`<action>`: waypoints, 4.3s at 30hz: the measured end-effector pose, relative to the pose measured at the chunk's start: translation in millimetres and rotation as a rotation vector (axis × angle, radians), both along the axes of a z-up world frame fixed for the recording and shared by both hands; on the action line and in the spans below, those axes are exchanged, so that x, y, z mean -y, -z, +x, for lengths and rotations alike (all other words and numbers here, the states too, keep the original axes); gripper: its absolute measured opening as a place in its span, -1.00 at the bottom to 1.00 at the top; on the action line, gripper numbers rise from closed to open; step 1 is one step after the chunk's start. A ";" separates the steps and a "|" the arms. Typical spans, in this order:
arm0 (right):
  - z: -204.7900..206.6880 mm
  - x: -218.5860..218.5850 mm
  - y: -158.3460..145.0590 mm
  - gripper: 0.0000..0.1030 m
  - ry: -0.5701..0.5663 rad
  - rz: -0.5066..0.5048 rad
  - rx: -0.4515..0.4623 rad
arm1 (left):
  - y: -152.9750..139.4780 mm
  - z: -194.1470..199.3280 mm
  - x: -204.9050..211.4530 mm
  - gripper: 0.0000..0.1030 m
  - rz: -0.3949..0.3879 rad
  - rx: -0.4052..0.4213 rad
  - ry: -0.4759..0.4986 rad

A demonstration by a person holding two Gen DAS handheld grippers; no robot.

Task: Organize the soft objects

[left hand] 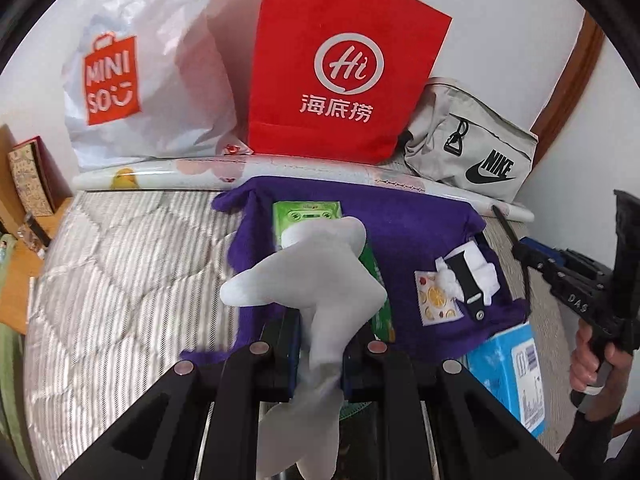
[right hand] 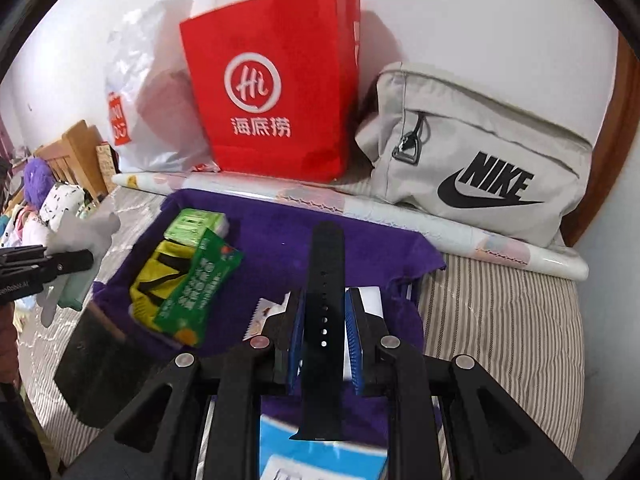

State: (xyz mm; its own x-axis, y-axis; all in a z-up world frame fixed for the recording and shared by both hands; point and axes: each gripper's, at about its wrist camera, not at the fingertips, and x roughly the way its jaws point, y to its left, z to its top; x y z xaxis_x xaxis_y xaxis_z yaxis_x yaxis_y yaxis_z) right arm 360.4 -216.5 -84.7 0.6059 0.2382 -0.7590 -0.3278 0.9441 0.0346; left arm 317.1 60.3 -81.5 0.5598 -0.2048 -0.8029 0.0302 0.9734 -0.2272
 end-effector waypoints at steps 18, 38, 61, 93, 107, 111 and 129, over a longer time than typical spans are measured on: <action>45.6 3.7 50.7 -0.60 -0.006 -0.019 -0.129 | 43.2 77.8 39.3 -0.69 -0.042 -0.104 0.093; 27.1 3.3 27.3 0.11 -0.008 0.009 -0.111 | 13.5 59.7 32.9 0.31 0.078 -0.064 0.026; -163.9 5.9 -67.2 0.61 0.095 0.040 0.005 | -81.0 -132.3 38.7 0.69 0.157 0.114 -0.010; -345.6 24.3 -94.9 0.89 0.209 0.106 0.125 | -111.9 -301.9 68.9 0.82 0.200 0.245 -0.035; -353.5 24.0 -94.5 0.89 0.216 0.088 0.137 | -109.4 -307.4 72.8 0.82 0.202 0.244 -0.027; -353.7 23.7 -93.2 0.89 0.209 0.094 0.130 | -108.6 -309.2 71.3 0.82 0.203 0.243 -0.031; -355.8 17.3 -90.3 0.89 0.184 0.081 0.120 | -106.9 -309.9 68.4 0.82 0.200 0.235 -0.034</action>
State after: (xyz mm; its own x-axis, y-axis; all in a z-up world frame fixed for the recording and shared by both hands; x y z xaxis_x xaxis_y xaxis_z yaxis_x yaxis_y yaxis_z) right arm 4.6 -233.7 5.5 0.7295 0.1727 -0.6619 -0.1570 0.9840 0.0837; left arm 7.2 -8.1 25.4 0.7389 -0.0337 -0.6729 0.0259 0.9994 -0.0216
